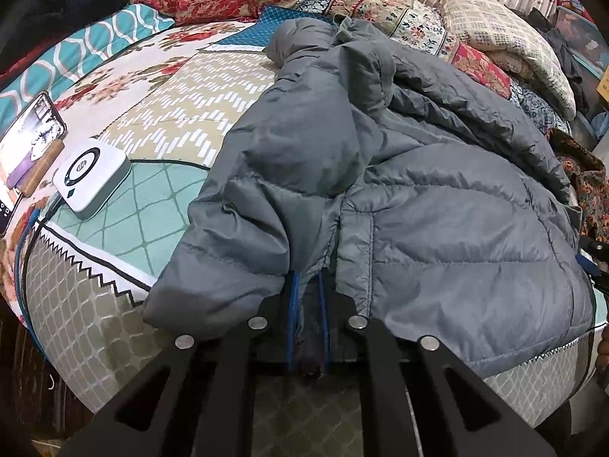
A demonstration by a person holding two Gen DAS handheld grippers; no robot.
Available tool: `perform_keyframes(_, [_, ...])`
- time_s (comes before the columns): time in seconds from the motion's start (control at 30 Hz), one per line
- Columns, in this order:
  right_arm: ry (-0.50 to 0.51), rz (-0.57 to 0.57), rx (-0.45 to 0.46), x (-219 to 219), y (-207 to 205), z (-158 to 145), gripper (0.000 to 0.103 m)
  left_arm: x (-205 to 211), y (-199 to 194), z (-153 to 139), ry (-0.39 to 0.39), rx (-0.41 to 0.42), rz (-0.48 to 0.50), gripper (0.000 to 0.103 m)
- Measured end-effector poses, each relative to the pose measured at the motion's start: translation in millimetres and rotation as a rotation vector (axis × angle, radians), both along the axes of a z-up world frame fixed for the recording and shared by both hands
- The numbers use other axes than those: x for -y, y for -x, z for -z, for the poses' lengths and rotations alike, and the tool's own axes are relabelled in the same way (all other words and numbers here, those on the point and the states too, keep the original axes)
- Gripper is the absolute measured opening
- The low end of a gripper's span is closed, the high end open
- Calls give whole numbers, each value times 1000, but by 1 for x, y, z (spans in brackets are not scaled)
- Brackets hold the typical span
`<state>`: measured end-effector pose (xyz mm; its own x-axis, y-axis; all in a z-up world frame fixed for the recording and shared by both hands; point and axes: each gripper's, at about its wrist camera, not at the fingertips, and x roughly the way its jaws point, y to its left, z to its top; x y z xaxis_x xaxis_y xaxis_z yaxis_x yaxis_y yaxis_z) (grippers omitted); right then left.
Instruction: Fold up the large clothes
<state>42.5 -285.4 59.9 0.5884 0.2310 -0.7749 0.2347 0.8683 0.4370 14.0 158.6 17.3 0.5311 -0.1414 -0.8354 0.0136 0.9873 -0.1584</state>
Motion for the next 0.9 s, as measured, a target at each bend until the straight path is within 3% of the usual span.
perform_keyframes(0.17, [5,1,105,1,21,-35,61,5,0,-11,-52,-5,11,67])
perform_keyframes(0.23, [23,-32,135,-6,29,-45,61,8,5,-25,-83,48,4,67])
perform_keyframes(0.37, [44,-96,143,-24,29,-48,61,18,16,-55,-70,156,32,67])
perform_keyframes(0.43, [59,-113,112,-31,26,-39,61,25,17,-60,-52,162,62,63])
perform_keyframes(0.6, [-14,-85,-45,-20,20,8,61,48,9,-34,-35,54,119,53])
perform_keyframes(0.7, [-67,-76,-30,-13,24,16,61,52,9,-16,-33,12,120,51])
perform_keyframes(0.9, [-125,-65,-23,-5,25,22,61,55,5,-7,-47,-6,128,51])
